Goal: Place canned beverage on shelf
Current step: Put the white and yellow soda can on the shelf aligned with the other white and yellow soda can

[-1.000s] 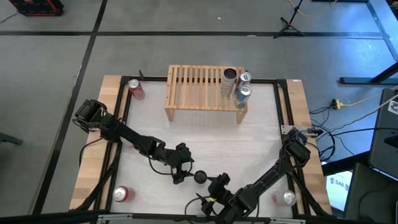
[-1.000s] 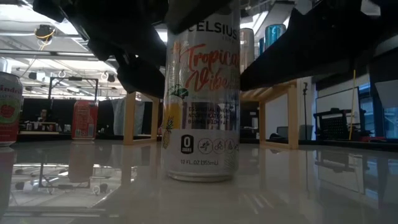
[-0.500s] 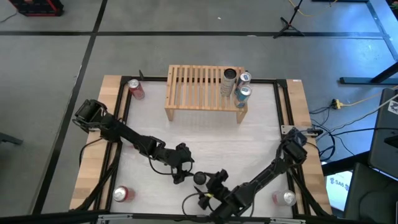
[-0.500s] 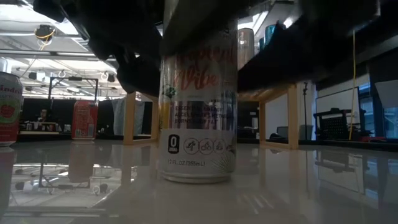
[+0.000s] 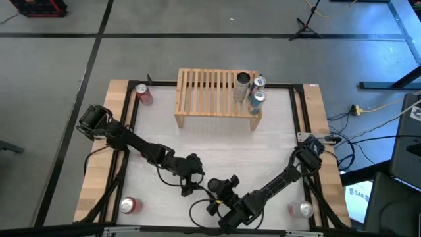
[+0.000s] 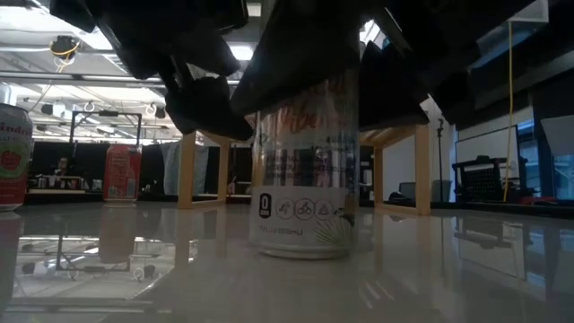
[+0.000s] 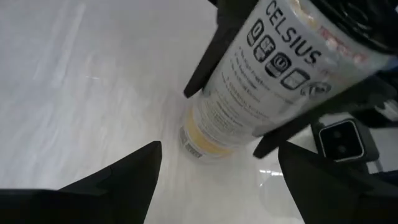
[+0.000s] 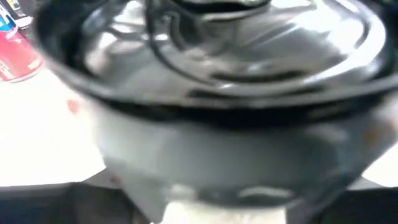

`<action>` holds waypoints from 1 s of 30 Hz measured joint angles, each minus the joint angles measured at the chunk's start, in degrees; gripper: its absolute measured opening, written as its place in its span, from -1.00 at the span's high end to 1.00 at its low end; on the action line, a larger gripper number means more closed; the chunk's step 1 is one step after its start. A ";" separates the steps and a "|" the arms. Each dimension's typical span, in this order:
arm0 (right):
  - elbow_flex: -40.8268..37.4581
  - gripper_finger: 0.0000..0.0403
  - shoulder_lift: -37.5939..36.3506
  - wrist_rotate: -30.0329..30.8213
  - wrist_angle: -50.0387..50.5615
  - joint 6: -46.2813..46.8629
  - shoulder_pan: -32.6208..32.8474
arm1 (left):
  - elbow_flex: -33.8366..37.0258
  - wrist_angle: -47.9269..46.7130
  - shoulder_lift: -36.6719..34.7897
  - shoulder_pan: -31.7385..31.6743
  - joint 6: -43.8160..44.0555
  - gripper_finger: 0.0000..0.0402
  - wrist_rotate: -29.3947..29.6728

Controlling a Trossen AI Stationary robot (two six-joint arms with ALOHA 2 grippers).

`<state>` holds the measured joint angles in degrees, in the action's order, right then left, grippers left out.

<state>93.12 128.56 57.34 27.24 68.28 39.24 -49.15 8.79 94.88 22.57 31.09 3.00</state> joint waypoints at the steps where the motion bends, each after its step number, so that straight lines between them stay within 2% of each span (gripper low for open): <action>1: 0.00 -0.13 -0.02 -0.11 0.00 -0.01 0.03 | 0.00 -0.55 -0.45 -0.05 -0.38 -0.59 -0.54; 5: -0.05 -0.12 -1.88 -1.68 1.99 -0.80 0.07 | 0.00 -4.66 -4.59 -0.17 -1.32 -0.59 -2.85; 13: 0.00 -0.12 -12.43 0.20 9.85 -3.43 -2.18 | -0.02 -17.16 -18.91 -0.17 -2.29 -0.59 -0.78; 20: 0.04 -0.12 -22.48 -0.16 13.97 -11.27 -9.21 | -0.02 -26.05 -29.35 -0.17 -3.51 -0.59 -0.48; 26: 0.04 -0.12 -28.62 1.69 25.49 -11.30 -16.10 | -0.02 -31.53 -35.14 -0.04 -3.69 -0.59 2.13; 30: 0.04 -0.12 -30.42 1.71 29.09 -11.55 -20.89 | -0.02 -32.43 -37.70 -0.06 -3.78 -0.59 2.76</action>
<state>93.17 98.14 59.05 56.34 56.73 18.35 -49.17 -23.64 57.19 22.50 27.31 5.76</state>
